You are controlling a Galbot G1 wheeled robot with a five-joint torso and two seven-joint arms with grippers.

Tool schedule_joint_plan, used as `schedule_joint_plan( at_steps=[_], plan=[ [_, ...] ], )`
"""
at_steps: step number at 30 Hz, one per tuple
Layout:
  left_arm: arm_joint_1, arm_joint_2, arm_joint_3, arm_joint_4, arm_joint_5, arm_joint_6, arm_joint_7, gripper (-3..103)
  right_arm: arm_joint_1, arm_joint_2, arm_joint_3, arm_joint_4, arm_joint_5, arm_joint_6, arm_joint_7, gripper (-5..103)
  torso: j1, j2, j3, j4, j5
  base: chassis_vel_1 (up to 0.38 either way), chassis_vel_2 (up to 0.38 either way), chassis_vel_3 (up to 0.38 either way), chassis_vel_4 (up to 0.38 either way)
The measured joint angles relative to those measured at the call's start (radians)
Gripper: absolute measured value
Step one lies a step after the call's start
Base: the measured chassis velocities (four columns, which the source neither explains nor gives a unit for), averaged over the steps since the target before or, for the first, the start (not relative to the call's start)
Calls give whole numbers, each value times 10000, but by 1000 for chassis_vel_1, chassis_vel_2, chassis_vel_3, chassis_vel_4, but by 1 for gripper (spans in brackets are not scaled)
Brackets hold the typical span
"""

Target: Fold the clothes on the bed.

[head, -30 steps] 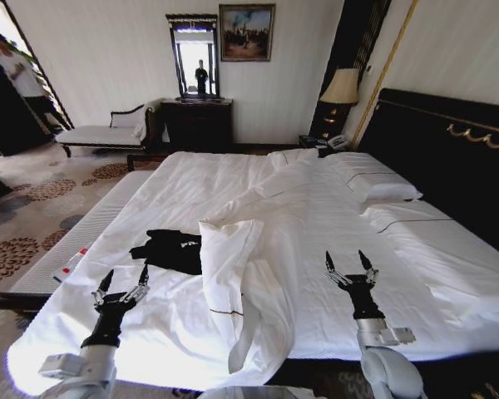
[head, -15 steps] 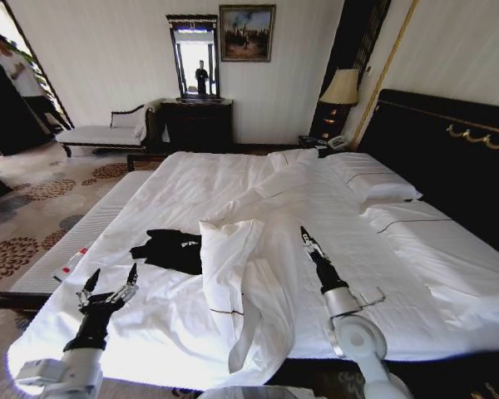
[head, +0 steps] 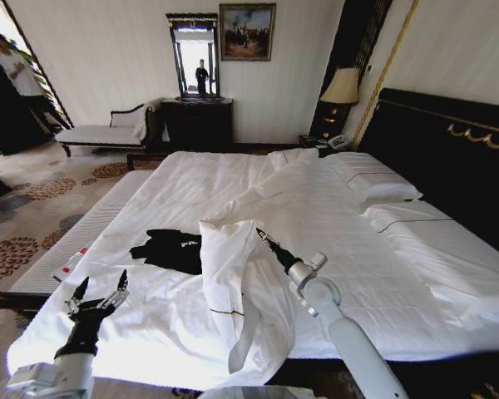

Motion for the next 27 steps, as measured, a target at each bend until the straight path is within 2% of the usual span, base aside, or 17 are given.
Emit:
schedule_joint_plan(
  at_steps=[13,20,27],
  plan=[
    [-247,95,-183,640,-89,-3,-95,100,1278,288,-1533,-101,142,-418,741,100,0,-1,-1,1,0,0,0,0,0],
    [-316,78,-118,954,-88,-89,-100,100,1707,295,-2472,-52,-121,-647,1222,100,0,1,-1,1,1,0,0,0,0],
    [-276,59,-152,1062,-89,-172,-123,100,2379,318,-3331,-545,-315,-781,1389,100,0,0,-1,0,1,0,0,0,0]
  ],
)
